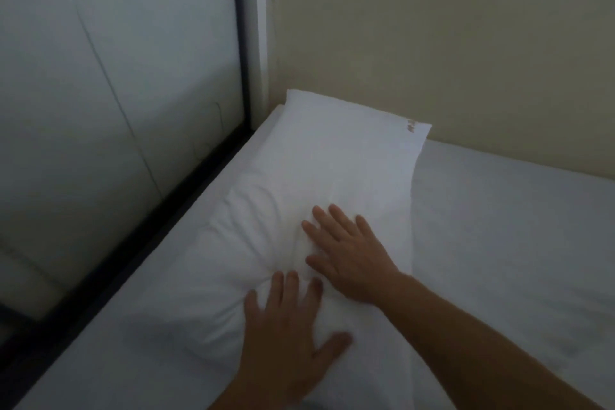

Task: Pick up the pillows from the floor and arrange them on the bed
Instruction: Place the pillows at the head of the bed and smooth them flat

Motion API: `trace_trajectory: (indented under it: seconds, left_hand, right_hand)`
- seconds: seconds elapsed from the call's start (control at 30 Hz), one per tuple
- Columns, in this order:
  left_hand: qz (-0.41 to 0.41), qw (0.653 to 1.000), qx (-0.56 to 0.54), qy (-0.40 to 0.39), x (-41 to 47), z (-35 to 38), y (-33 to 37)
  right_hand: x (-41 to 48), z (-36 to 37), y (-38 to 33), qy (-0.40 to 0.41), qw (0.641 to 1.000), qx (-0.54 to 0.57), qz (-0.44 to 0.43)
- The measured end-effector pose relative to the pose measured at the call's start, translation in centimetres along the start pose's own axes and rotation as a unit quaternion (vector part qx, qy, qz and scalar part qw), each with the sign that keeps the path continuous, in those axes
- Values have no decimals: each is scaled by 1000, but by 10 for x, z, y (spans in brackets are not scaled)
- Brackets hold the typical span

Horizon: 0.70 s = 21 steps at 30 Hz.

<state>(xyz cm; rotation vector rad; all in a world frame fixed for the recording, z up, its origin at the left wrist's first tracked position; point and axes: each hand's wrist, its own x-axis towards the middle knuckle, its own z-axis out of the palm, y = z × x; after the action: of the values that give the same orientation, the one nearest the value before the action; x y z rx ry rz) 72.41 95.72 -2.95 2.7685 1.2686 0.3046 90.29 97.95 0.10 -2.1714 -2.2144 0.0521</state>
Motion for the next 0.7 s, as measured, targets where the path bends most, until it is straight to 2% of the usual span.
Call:
trace_trajectory:
  seconds: [0.07,0.13,0.27,0.33,0.47,0.6,0.63,0.7]
  left_hand:
    - [-1,999,-8,53,30,-4,-10]
    - [-5,997,-18,75,48,-1,-16]
    - [0,996,-45,82,43,37,-18]
    - [-9,995,-35,92,42,53,-22]
    - [-32,997,-21,69,47,55,-22]
    - [-53,998,-18,16,42,27,-18]
    - [-55,998,-21,9,41,15,-19]
    - [-72,997,-11,12,50,-11,-27]
  right_hand:
    - [34,6,14,-15,1000,-18,4]
    - [68,11,33,-22,999,6,46]
    - [104,25,76,11,966,102,238]
    - [108,32,85,9,947,133,292]
    - [94,23,65,45,947,123,293]
    - [32,21,3,24,986,56,152]
    - [13,19,-5,10,987,56,151]
    - [-16,12,0,-23,960,108,258]
